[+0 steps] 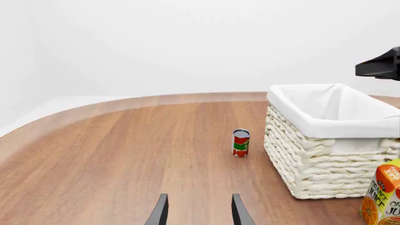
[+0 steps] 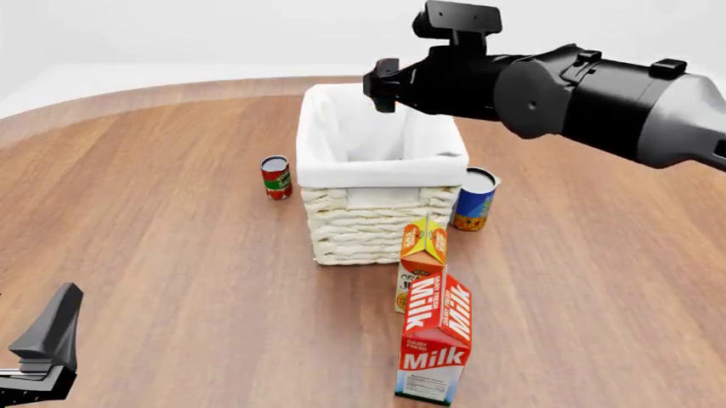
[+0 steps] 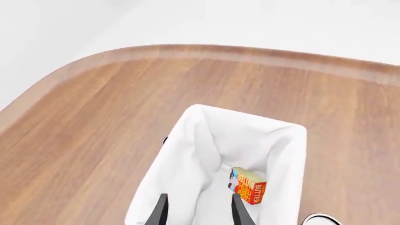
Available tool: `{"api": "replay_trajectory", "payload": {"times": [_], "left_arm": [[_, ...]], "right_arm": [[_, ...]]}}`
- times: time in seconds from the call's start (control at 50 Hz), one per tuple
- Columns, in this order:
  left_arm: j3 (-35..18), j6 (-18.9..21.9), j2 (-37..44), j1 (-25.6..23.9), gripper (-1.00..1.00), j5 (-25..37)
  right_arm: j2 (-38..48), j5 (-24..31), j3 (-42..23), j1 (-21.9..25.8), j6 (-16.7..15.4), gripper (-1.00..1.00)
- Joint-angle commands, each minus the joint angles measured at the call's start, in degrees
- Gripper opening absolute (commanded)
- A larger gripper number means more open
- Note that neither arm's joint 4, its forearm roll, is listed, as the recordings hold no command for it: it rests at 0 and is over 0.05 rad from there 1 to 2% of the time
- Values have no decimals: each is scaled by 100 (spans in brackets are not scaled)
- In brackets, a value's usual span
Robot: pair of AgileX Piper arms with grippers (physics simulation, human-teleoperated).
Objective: Pick up the butter and put it in the basket.
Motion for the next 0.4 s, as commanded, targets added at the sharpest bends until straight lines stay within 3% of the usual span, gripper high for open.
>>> {"api": "replay_trajectory", "payload": {"times": [0.02,0.14,0.22,0.28,0.32,0.4], "left_arm": [[0,0,0,0,100,0],[0,0,0,0,100,0],[0,0,0,0,100,0],[0,0,0,0,100,0],[0,0,0,0,100,0],[0,0,0,0,100,0]], "right_arm": [[-387,59,-19,-41,-6,100],[-1258,159,279,72,-35,100],[-1870,261,283,-552,-438,100],[-2113,226,327,-815,-326,100],[-2568,-27,525,-982,-658,100],[-3029,-228,723,-992,-273,100]]}}
